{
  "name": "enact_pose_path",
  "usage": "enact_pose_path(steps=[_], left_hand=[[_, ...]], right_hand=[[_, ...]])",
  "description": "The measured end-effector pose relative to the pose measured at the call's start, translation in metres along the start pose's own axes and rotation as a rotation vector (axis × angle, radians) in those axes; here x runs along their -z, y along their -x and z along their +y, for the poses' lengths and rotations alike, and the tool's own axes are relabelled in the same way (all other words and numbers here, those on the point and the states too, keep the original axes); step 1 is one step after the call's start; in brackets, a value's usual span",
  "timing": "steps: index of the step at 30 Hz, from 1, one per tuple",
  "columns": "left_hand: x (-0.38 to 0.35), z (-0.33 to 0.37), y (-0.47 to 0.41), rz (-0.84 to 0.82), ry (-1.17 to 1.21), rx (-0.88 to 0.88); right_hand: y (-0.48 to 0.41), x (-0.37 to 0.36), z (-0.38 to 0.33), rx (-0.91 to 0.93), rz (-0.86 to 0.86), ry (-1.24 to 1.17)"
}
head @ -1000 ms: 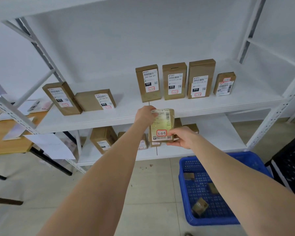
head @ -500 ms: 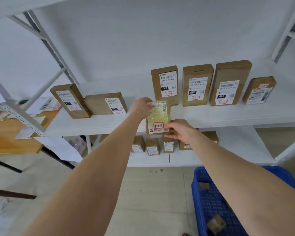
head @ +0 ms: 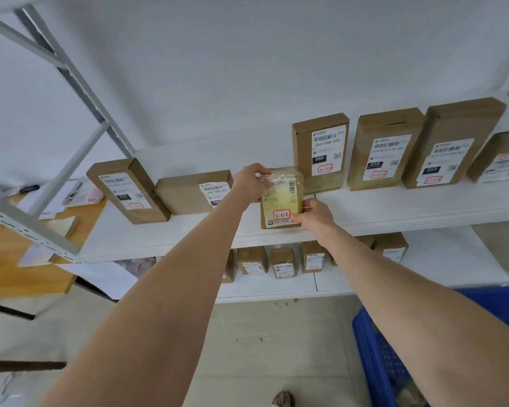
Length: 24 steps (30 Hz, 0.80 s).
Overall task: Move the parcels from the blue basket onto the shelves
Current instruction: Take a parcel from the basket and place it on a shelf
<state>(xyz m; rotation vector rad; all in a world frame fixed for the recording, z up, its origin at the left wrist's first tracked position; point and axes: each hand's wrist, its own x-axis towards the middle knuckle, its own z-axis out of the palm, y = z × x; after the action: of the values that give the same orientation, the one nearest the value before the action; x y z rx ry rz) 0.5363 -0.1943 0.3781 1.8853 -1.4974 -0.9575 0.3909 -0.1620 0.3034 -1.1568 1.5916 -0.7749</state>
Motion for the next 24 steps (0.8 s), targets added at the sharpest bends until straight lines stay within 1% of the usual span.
enact_pose_path(steps=[6, 10, 18, 24], left_hand=[[0.011, -0.027, -0.029, -0.162, 0.177, 0.023], [0.014, -0.041, -0.036, -0.232, 0.216, 0.01], [0.018, -0.055, -0.027, -0.351, 0.157, 0.036], [0.017, -0.058, -0.016, -0.313, 0.144, 0.031]], right_hand=[[-0.016, -0.031, 0.001, 0.016, 0.206, 0.226], [-0.025, -0.042, 0.007, 0.013, 0.269, 0.251], [-0.021, -0.048, 0.016, 0.014, 0.287, 0.261], [-0.013, -0.048, 0.015, 0.016, 0.257, 0.288]])
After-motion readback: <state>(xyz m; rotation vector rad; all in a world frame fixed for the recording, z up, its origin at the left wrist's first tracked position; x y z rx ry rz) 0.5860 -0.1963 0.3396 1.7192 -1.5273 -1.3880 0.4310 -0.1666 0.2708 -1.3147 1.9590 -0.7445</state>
